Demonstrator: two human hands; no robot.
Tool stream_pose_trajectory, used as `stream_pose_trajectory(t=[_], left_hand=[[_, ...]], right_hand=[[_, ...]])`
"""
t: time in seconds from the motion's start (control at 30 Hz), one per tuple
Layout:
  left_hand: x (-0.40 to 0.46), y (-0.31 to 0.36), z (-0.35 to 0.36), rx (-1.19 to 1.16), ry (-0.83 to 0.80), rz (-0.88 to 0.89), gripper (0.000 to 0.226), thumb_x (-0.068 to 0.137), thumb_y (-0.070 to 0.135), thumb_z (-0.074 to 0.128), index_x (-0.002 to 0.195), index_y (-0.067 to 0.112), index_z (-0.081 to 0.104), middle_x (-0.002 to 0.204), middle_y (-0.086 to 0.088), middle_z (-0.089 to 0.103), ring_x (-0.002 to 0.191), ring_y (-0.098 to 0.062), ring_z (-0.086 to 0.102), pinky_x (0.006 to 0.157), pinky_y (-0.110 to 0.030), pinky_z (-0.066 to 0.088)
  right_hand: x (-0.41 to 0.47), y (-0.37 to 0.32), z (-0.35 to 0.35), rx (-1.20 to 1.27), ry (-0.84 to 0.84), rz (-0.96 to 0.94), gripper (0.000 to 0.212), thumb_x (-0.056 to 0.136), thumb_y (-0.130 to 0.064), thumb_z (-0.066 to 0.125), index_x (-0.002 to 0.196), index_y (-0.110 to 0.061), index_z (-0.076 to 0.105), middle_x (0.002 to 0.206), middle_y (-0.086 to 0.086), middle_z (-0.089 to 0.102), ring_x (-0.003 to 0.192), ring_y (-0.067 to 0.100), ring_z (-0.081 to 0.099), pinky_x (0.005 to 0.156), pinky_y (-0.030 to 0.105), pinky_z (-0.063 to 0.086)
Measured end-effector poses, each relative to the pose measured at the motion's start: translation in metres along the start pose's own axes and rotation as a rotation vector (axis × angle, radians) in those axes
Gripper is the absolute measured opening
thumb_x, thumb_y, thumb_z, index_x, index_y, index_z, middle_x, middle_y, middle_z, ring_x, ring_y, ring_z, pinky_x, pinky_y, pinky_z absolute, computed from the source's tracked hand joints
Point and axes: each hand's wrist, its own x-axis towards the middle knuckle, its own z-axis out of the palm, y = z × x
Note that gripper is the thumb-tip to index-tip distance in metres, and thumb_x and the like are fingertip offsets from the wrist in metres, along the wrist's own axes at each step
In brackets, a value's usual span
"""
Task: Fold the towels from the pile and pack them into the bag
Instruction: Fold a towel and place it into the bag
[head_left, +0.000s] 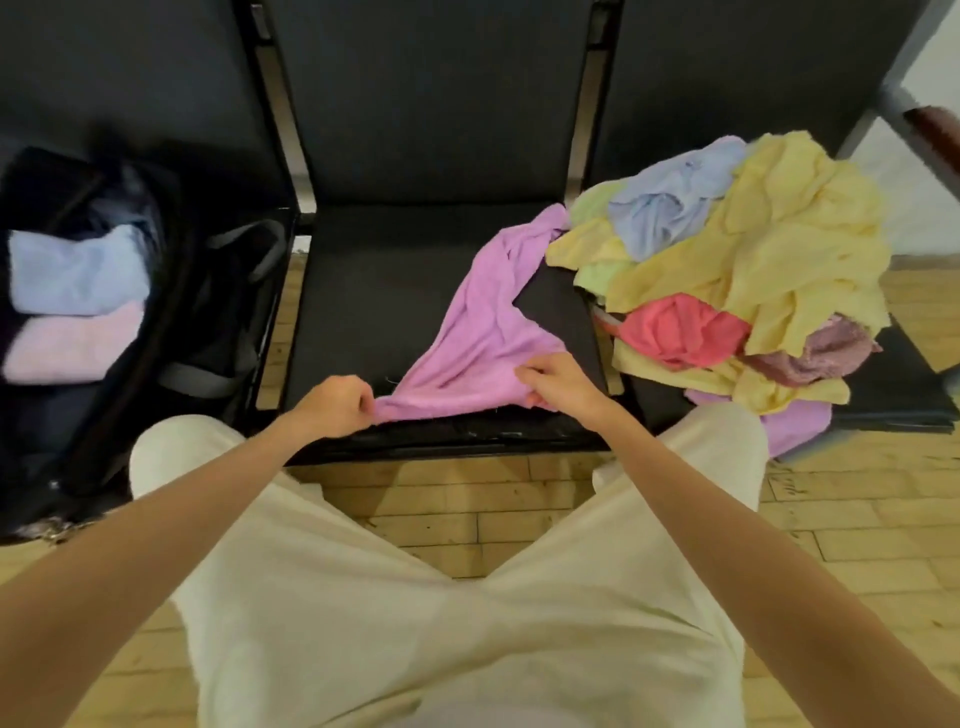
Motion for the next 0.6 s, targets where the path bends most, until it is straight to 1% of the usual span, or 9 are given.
stream_pose_trajectory(t=[0.07, 0.1, 0.17, 0.23, 0.27, 0.37, 0.43, 0.5, 0.6], left_hand=[[-0.007, -0.01, 0.0, 0.115, -0.178, -0.036, 0.011, 0.084, 0.02, 0.062, 0.085, 0.013, 0.071, 0.087, -0.005, 0.071, 0.08, -0.023, 0.067, 0.076, -0.034, 0.054], [-0.008, -0.011, -0.001, 0.139, -0.198, -0.049, 0.013, 0.084, 0.017, 0.06, 0.09, 0.016, 0.071, 0.092, -0.004, 0.071, 0.083, -0.022, 0.067, 0.078, -0.034, 0.055], [-0.004, -0.006, -0.005, 0.111, -0.069, -0.059, 0.017, 0.085, 0.016, 0.059, 0.099, 0.019, 0.067, 0.101, 0.0, 0.065, 0.092, -0.022, 0.063, 0.08, -0.034, 0.052], [0.003, 0.01, -0.009, -0.097, 0.097, -0.085, 0.015, 0.086, 0.018, 0.06, 0.098, 0.013, 0.067, 0.099, -0.003, 0.067, 0.089, -0.022, 0.063, 0.078, -0.034, 0.052], [0.008, 0.023, -0.011, -0.255, 0.113, -0.114, 0.015, 0.087, 0.017, 0.059, 0.095, 0.009, 0.069, 0.096, -0.006, 0.069, 0.084, -0.021, 0.064, 0.074, -0.034, 0.052], [0.018, 0.065, -0.015, -0.624, -0.075, -0.235, 0.024, 0.09, 0.025, 0.059, 0.092, 0.003, 0.068, 0.088, -0.01, 0.071, 0.068, -0.017, 0.064, 0.058, -0.024, 0.051], [0.023, 0.087, -0.009, -0.64, -0.221, -0.207, 0.033, 0.09, 0.038, 0.061, 0.085, 0.006, 0.067, 0.082, -0.008, 0.071, 0.063, -0.015, 0.063, 0.052, -0.022, 0.05], [0.027, 0.102, 0.001, -0.642, -0.3, -0.164, 0.034, 0.087, 0.045, 0.063, 0.08, 0.012, 0.063, 0.074, -0.004, 0.066, 0.059, -0.013, 0.06, 0.052, -0.025, 0.048], [0.03, 0.118, 0.01, -0.588, -0.386, -0.148, 0.029, 0.083, 0.045, 0.069, 0.079, 0.017, 0.062, 0.07, 0.003, 0.062, 0.06, -0.011, 0.056, 0.055, -0.025, 0.043]], right_hand=[[-0.006, -0.001, 0.008, -0.01, -0.074, -0.029, 0.023, 0.092, -0.007, 0.054, 0.075, 0.007, 0.062, 0.067, 0.013, 0.053, 0.059, 0.015, 0.048, 0.053, 0.018, 0.042], [-0.009, -0.001, 0.01, -0.017, -0.102, -0.05, 0.018, 0.092, -0.007, 0.056, 0.085, 0.005, 0.068, 0.067, 0.012, 0.056, 0.059, 0.013, 0.05, 0.053, 0.015, 0.044], [-0.015, -0.001, 0.01, -0.039, -0.126, -0.09, 0.017, 0.091, -0.007, 0.061, 0.102, 0.0, 0.071, 0.071, 0.004, 0.061, 0.06, 0.005, 0.053, 0.055, 0.01, 0.046], [-0.02, 0.0, 0.006, -0.067, -0.133, -0.128, 0.022, 0.089, -0.005, 0.064, 0.109, -0.001, 0.069, 0.072, -0.007, 0.065, 0.061, 0.001, 0.056, 0.057, 0.008, 0.045], [-0.023, 0.0, 0.003, -0.08, -0.144, -0.146, 0.023, 0.088, -0.003, 0.063, 0.11, 0.0, 0.068, 0.067, -0.018, 0.064, 0.061, -0.004, 0.057, 0.058, 0.007, 0.044], [-0.032, -0.003, -0.008, -0.092, -0.197, -0.201, 0.023, 0.088, 0.004, 0.06, 0.11, 0.004, 0.067, 0.056, -0.031, 0.059, 0.058, -0.01, 0.054, 0.061, 0.007, 0.042], [-0.036, -0.004, -0.013, -0.085, -0.194, -0.236, 0.022, 0.087, 0.004, 0.061, 0.108, 0.001, 0.069, 0.057, -0.03, 0.059, 0.057, -0.008, 0.052, 0.061, 0.008, 0.041], [-0.036, -0.003, -0.017, -0.087, -0.174, -0.244, 0.021, 0.087, 0.003, 0.062, 0.106, -0.001, 0.07, 0.055, -0.027, 0.059, 0.055, -0.005, 0.05, 0.06, 0.008, 0.04], [-0.036, -0.001, -0.023, -0.082, -0.149, -0.251, 0.021, 0.086, 0.002, 0.064, 0.106, 0.0, 0.07, 0.058, -0.029, 0.061, 0.059, -0.008, 0.054, 0.062, 0.007, 0.041]])
